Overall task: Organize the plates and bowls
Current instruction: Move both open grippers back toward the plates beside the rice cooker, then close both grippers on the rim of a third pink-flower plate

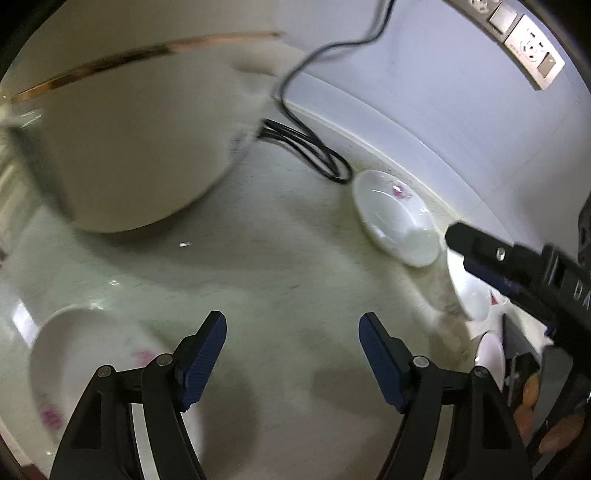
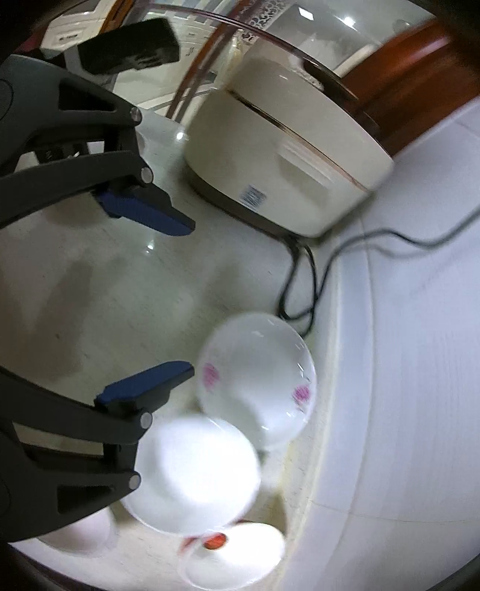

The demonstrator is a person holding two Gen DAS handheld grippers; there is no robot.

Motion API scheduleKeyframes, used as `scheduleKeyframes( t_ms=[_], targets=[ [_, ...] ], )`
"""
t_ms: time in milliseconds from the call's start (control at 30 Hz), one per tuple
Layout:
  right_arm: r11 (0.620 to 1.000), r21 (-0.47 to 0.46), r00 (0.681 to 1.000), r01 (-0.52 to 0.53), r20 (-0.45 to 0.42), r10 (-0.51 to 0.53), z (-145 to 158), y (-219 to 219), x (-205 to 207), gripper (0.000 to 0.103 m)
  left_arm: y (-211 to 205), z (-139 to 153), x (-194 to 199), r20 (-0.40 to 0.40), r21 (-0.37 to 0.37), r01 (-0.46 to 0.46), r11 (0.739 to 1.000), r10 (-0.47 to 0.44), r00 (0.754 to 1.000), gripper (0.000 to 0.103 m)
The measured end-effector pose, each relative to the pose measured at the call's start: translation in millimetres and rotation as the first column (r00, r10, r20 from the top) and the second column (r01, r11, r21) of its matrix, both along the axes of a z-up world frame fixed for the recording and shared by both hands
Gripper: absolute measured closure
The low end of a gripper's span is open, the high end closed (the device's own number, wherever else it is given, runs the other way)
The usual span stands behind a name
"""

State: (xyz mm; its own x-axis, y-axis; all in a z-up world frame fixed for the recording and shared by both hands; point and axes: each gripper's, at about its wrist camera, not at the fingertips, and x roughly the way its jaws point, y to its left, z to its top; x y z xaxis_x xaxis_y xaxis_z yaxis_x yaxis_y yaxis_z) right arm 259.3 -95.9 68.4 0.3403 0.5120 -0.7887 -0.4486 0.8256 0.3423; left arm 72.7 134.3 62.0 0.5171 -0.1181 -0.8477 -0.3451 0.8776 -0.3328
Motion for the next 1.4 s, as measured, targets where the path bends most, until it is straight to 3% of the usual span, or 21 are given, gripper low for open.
scheduleKeyframes(
  t_ms=[200, 367, 533, 800, 933, 1133, 1200, 1233, 1267, 1300, 1367, 1400],
  targets=[
    [0.998, -0.033, 0.996, 0.052, -0.071, -0.054, -3, -16, 72, 0.030, -14, -11, 54, -0.060, -0.096, -0.018, 0.995, 0.012, 0.998, 0.028],
    [0.992, -0.126, 0.999, 0.020, -0.041, -0.025, -15, -12, 105, 0.030, -17, -24, 98, -0.095, -0.111, -0.048, 0.993, 0.038, 0.995, 0.028],
    [0.985, -0.173, 0.995, 0.026, -0.093, -0.042, -37, -13, 131, 0.030, -16, -37, 135, -0.110, -0.132, -0.067, 0.989, 0.052, 0.993, 0.028],
    [0.974, -0.222, 0.983, -0.034, -0.183, -0.007, -63, -5, 151, 0.030, -19, -55, 171, -0.126, -0.147, -0.076, 0.986, 0.058, 0.990, 0.028],
    [0.968, -0.246, 0.978, -0.046, -0.208, -0.007, -76, 3, 157, 0.030, -26, -56, 179, -0.107, -0.103, -0.056, 0.993, 0.045, 0.993, 0.029],
    [0.957, -0.281, 0.968, -0.068, -0.253, -0.006, -92, 11, 161, 0.034, -30, -60, 192, -0.084, -0.104, -0.034, 0.994, 0.025, 0.996, 0.030],
    [0.953, -0.297, 0.971, -0.064, -0.240, -0.010, -94, 14, 160, 0.043, -38, -60, 197, -0.086, -0.059, -0.002, 0.998, -0.003, 0.996, 0.034],
    [0.950, -0.307, 0.972, -0.060, -0.233, -0.014, -95, 15, 160, 0.049, -42, -60, 201, -0.084, -0.041, 0.012, 0.999, -0.016, 0.996, 0.046],
    [0.947, -0.316, 0.975, -0.049, -0.221, -0.023, -95, 16, 160, 0.064, -43, -61, 201, -0.081, -0.039, 0.024, 0.999, -0.027, 0.996, 0.067],
    [0.947, -0.319, 0.976, -0.045, -0.215, -0.026, -95, 19, 159, 0.074, -44, -63, 202, -0.082, -0.057, 0.030, 0.998, -0.035, 0.996, 0.078],
    [0.949, -0.313, 0.977, -0.045, -0.211, -0.023, -94, 20, 160, 0.078, -37, -68, 198, -0.090, -0.049, 0.008, 0.999, -0.012, 0.996, 0.088],
    [0.945, -0.324, 0.981, -0.052, -0.196, -0.013, -92, 23, 159, 0.081, -33, -69, 197, -0.084, -0.059, 0.008, 0.998, -0.013, 0.996, 0.088]
  ],
)
